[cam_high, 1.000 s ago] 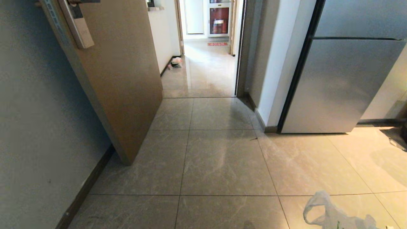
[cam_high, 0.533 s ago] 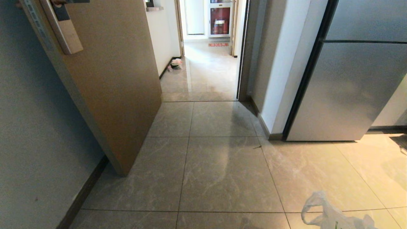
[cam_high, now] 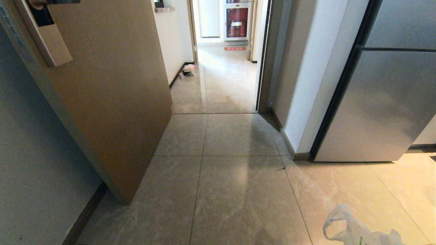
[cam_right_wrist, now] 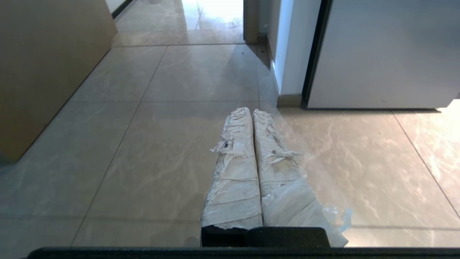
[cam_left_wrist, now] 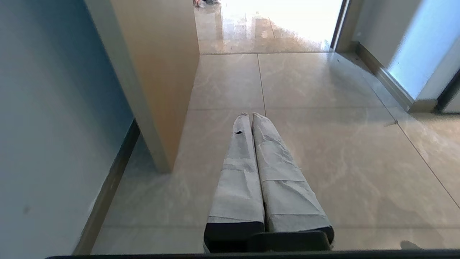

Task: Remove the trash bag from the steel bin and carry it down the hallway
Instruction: Put the trash bag at the door

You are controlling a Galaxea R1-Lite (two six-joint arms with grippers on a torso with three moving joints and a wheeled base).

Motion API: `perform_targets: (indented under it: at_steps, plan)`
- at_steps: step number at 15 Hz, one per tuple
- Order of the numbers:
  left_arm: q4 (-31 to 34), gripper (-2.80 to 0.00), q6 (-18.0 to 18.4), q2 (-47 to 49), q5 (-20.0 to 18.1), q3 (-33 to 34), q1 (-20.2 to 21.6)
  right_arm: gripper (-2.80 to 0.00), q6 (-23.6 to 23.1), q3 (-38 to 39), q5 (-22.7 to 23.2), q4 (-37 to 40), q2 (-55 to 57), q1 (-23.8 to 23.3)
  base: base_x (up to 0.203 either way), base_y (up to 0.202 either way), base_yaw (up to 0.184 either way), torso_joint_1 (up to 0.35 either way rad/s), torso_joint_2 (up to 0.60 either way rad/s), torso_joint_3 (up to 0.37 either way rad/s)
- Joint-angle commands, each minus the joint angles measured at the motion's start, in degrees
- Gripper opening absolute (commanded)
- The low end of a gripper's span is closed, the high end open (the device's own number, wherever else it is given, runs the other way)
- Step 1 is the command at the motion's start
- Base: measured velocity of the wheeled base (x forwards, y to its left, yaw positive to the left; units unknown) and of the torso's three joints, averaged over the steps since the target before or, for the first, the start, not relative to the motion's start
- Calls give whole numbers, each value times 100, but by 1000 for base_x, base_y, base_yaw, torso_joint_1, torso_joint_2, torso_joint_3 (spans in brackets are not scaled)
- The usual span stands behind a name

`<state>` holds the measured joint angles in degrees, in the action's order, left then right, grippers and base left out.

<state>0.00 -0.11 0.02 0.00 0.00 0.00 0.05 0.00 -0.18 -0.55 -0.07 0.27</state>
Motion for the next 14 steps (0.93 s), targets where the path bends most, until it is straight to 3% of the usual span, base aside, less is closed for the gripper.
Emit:
perform_targets:
  at_steps: [1, 14]
  plan:
    - [0, -280, -1, 6, 0, 0, 0, -280, 4, 0, 1, -7, -222, 8, 194, 0, 0, 2, -2, 6]
    - [0, -280, -7, 6, 0, 0, 0, -280, 4, 0, 1, -5, -222, 8, 191, 0, 1, 2, 1, 2]
